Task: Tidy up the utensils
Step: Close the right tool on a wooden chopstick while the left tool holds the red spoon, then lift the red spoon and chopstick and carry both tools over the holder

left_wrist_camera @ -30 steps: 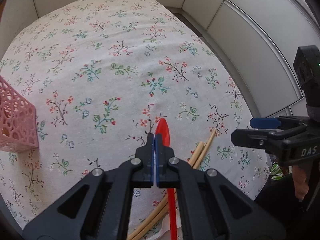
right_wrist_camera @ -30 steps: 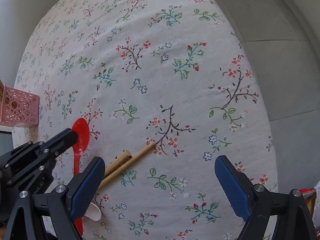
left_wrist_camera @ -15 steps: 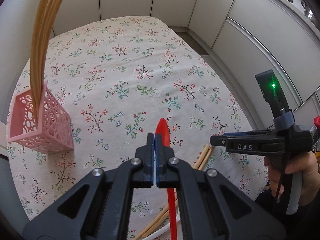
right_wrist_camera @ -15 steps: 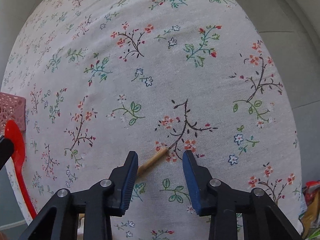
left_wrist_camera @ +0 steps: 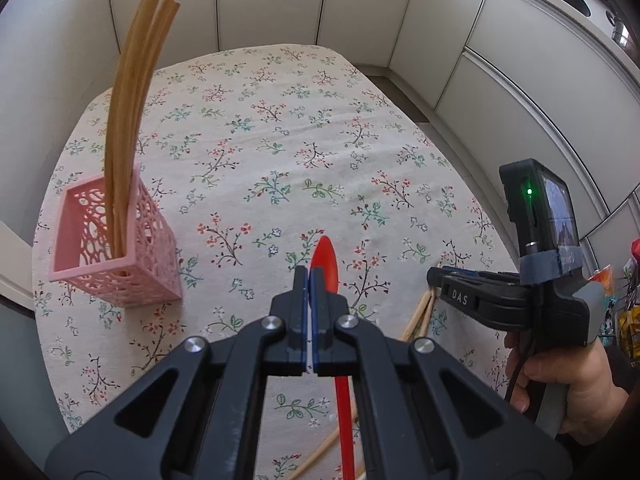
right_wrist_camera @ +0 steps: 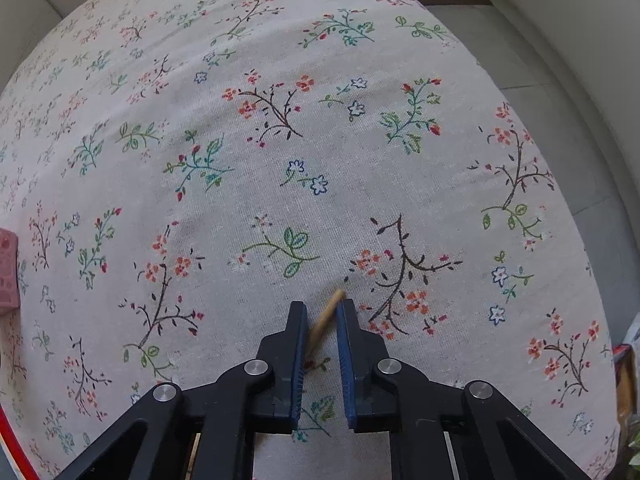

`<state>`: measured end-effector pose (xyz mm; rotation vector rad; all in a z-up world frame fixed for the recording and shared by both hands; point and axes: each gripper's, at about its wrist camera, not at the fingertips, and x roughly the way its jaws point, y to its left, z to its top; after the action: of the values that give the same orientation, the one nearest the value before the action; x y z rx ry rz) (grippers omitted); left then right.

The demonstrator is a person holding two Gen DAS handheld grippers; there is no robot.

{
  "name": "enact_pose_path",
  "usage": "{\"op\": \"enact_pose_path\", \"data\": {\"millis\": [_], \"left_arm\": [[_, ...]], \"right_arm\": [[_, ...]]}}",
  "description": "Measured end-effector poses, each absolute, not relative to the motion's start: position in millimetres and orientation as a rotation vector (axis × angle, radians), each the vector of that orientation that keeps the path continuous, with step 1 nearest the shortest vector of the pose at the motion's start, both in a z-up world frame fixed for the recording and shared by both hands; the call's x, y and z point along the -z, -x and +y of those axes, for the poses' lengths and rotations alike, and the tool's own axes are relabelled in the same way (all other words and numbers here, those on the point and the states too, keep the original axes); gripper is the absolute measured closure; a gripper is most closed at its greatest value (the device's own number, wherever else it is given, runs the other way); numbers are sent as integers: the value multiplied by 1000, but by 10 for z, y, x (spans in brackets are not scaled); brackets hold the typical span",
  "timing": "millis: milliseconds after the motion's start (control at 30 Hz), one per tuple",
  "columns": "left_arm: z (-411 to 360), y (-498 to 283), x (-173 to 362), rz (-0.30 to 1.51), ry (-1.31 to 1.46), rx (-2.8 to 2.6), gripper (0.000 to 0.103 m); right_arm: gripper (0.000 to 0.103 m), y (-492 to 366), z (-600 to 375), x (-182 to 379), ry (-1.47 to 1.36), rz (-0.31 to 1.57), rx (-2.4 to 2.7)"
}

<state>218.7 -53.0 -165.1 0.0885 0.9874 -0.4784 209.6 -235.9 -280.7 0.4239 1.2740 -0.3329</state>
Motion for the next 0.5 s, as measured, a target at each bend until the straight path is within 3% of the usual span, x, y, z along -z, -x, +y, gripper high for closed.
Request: {"op": "enact_pose_path", "data": {"millis": [300, 500], "left_arm": [[-373, -2189, 1540, 932, -73, 439, 102], [-321, -2153, 1402, 875, -55, 431, 102]], "right_arm": [[99, -2265, -2468, 2789, -565, 1207, 276], [99, -2216, -2461, 2489, -603, 1100, 228]]}}
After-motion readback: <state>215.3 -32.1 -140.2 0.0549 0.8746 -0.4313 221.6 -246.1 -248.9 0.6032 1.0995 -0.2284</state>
